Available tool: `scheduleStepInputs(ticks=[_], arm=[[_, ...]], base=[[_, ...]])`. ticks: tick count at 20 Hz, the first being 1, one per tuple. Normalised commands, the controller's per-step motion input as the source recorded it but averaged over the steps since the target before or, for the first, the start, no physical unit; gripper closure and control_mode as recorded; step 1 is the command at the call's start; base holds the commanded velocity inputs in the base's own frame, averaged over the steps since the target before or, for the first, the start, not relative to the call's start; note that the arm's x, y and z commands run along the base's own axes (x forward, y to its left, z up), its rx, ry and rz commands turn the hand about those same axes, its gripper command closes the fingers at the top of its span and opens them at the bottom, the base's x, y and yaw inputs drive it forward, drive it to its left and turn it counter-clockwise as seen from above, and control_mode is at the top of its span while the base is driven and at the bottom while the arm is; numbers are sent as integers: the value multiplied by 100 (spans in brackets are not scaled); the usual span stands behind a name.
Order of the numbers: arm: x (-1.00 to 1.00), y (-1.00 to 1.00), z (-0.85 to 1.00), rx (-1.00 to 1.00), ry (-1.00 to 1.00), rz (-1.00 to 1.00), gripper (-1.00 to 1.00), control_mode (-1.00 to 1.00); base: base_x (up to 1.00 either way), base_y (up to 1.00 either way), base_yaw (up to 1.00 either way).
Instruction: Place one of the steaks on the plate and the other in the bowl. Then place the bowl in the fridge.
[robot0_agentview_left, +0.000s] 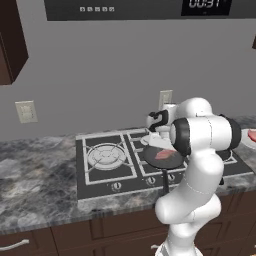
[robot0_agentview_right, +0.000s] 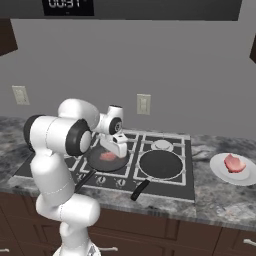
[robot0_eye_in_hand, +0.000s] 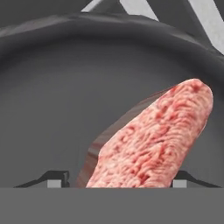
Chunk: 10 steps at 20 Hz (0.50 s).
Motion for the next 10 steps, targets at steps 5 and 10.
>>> scheduleStepInputs(ticks=[5,10], arm=[[0,5,-1,0,0,0,100,-100],[-44,0,23,0,0,-1,100,-100]], base=[[0,0,0],[0,0,0]])
